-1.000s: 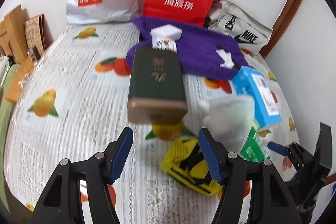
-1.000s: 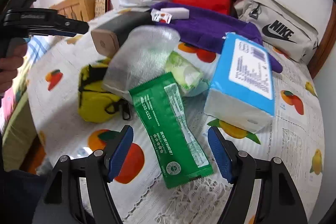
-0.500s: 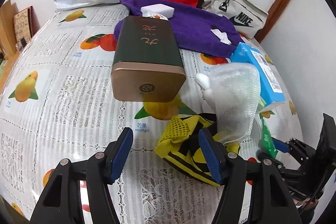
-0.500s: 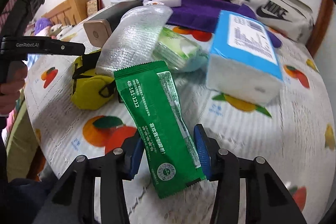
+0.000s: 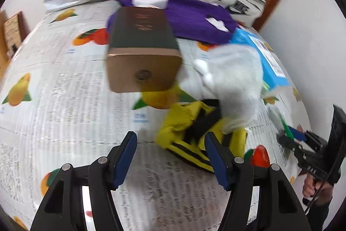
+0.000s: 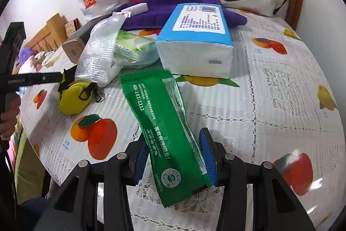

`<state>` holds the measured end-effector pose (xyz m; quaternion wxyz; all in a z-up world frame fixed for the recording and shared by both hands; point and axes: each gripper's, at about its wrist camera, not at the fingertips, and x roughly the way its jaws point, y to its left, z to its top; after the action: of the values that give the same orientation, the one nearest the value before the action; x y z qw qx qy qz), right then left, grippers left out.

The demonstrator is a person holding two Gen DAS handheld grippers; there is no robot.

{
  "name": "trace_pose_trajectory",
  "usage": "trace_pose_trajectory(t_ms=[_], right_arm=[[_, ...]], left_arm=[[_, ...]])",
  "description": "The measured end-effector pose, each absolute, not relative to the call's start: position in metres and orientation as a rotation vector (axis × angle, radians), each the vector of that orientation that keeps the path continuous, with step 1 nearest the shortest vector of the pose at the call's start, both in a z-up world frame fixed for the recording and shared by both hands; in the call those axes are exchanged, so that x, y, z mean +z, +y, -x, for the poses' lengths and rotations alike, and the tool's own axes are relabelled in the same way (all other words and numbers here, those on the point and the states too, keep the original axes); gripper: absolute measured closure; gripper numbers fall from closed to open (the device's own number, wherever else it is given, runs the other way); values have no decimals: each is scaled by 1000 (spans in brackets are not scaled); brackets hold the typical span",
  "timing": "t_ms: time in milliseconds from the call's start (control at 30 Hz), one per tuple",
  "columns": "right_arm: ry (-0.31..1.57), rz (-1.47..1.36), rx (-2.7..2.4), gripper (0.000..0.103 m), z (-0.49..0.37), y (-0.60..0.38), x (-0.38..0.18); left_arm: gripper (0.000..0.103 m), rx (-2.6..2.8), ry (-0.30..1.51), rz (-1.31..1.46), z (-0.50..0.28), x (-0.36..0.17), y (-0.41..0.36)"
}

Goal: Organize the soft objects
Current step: 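Grasp the green packet with the right gripper while the left grasps the yellow-black mesh bag, then carry the green packet and yellow-black bag in both grippers over the purple towel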

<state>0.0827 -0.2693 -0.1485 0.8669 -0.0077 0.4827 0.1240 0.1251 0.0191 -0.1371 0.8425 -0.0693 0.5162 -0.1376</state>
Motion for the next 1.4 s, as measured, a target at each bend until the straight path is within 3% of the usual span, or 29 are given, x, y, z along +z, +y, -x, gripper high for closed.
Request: trace_pose_trajectory(t_ms=[200,300,333,500,633,967,1033,1100,1133,1400], right_arm=[[1011,22,250,62,-81,-268,-150],[1010,10,244,63,-81,-269,-151],[1010,6,243,63,-82,-269,-152],[1009,30,241,63,-82,-265,-152],[1006,32,241,62,-81,-265,-153],[1009,38,236,62,-81,-264,-152],[1006,43,230,62,-82,-263,-153],[1004,43,228,64,-82,-263,-153],[1002,49,225,69,-82,-263,-153],[999,33,229,74,-79,-266,-145]], left_arm=[[42,-306,1092,76,-123,-145,12],[59,-339,1094,118,-122,-146,19],[60,-342,1090,113,-122,-146,19],[60,-337,1078,112,-115,-141,29],[54,-308,1068,124,-115,-138,41],[56,-341,1048,66,-129,-142,33],[67,-359,1052,29,-130,-146,23],[68,-361,1044,22,-130,-146,20],[74,-363,1035,19,-130,-145,20],[84,-340,993,93,-123,-130,37]])
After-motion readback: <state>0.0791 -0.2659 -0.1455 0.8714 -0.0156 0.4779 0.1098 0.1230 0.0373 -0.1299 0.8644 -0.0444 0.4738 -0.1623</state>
